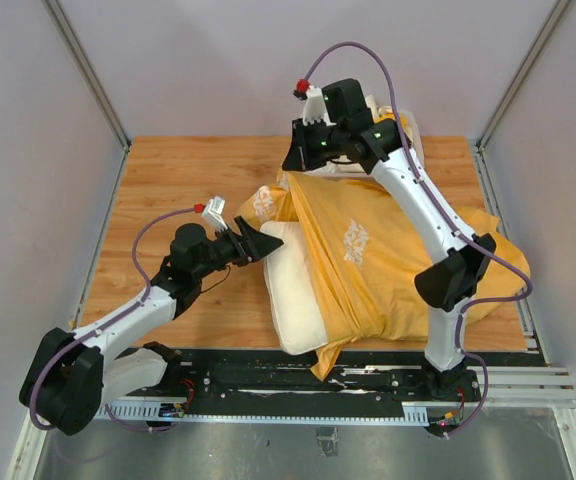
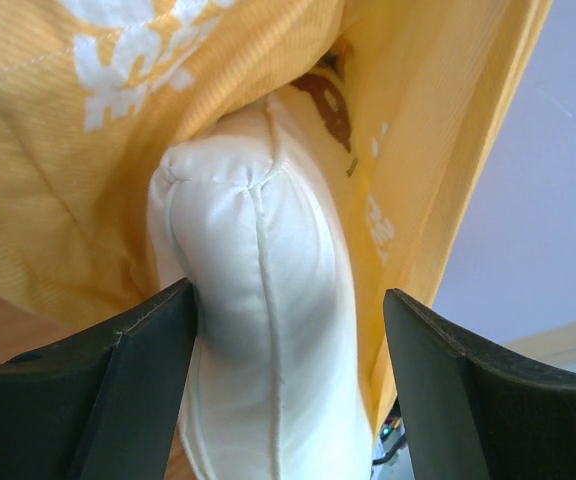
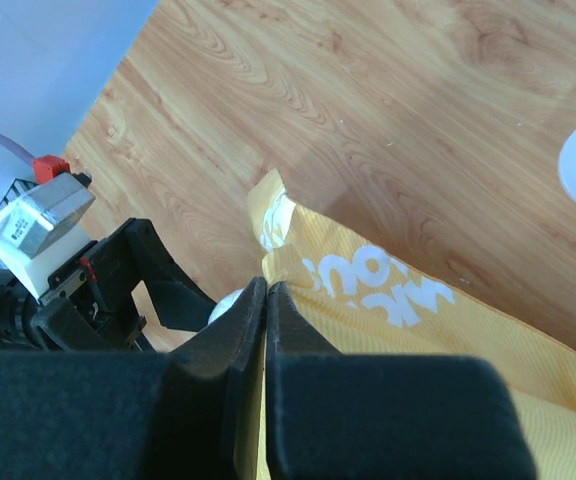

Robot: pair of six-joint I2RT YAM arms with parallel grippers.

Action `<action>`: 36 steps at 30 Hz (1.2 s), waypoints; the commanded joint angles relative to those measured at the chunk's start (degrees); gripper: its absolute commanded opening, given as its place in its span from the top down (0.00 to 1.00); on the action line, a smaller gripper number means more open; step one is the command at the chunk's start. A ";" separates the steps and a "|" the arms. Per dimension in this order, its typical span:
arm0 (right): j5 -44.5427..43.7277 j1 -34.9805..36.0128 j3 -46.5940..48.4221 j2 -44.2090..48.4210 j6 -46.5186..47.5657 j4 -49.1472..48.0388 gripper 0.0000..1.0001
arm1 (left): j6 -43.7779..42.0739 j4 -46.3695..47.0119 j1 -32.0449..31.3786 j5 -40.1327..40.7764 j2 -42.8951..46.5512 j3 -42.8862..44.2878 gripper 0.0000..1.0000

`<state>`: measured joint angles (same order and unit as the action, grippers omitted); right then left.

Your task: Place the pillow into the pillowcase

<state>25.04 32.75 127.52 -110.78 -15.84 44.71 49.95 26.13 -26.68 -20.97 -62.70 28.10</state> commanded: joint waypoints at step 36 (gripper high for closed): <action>-15.41 10.19 -41.95 20.70 2.31 -1.80 0.62 | 13.64 -22.77 -7.36 5.08 22.55 -15.86 0.11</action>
<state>15.20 36.45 92.88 -97.34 -15.75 39.57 61.63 0.69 -30.79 -14.26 -39.46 14.59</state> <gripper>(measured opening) 0.418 0.889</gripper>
